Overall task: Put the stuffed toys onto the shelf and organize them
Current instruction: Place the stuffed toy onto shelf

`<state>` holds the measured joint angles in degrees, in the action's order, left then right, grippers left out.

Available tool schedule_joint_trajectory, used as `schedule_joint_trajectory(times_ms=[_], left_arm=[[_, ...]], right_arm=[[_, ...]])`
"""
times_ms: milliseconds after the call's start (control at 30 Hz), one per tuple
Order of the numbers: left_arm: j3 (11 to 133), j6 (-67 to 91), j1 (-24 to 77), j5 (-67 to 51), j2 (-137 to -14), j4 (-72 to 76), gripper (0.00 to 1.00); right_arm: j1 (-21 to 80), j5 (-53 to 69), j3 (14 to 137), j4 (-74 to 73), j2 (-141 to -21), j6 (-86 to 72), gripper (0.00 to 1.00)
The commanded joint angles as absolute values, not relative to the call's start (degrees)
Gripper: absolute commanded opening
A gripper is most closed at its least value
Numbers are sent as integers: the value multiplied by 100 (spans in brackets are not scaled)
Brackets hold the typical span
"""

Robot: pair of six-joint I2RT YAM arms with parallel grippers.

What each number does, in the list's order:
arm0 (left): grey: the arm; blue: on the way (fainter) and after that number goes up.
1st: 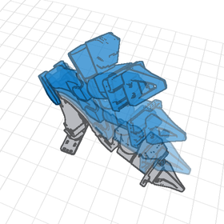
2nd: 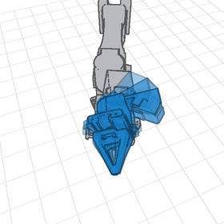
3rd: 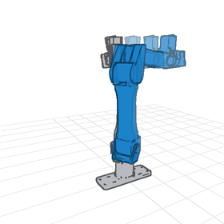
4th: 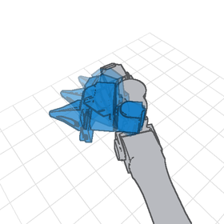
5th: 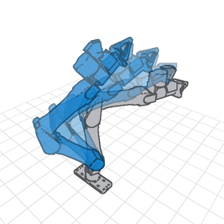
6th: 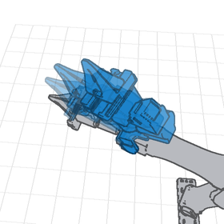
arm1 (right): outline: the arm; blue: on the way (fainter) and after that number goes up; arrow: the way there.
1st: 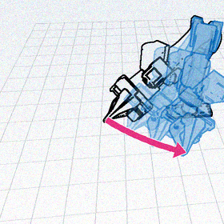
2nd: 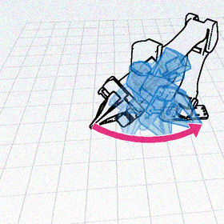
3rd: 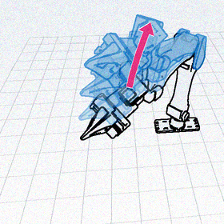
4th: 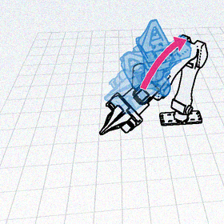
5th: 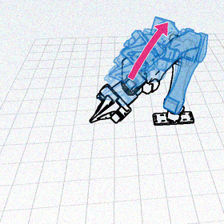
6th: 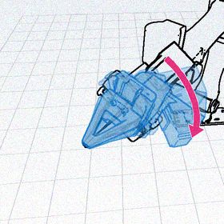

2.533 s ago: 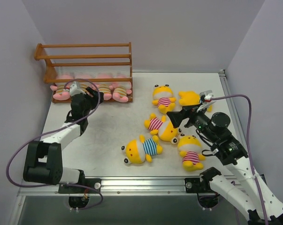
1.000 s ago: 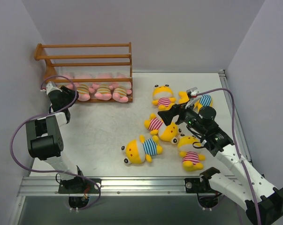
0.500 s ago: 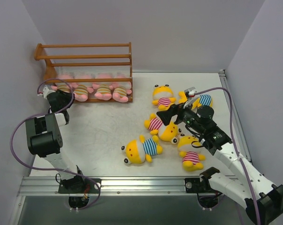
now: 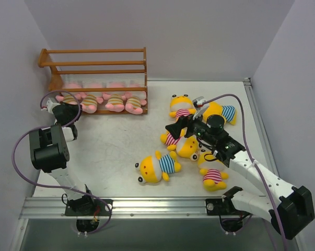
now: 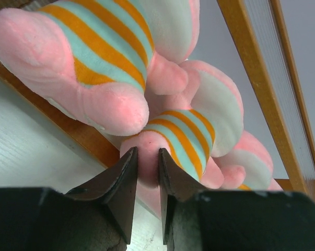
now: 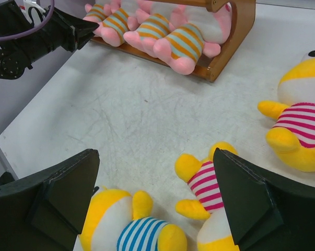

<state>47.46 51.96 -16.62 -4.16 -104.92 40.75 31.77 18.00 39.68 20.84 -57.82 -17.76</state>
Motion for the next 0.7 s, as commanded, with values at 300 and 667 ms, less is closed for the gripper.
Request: schedule_joint_trajectory(times_ms=[300, 667], left_arm=[[4720, 5739, -1644, -527, -10775, 4693, 29], [4588, 5906, -1494, -378, -10776, 4886, 31]], right_arm=[[3357, 1670, 4096, 2716, -6135, -1819, 94], [3419, 1617, 4113, 2628, -6065, -1828, 94]])
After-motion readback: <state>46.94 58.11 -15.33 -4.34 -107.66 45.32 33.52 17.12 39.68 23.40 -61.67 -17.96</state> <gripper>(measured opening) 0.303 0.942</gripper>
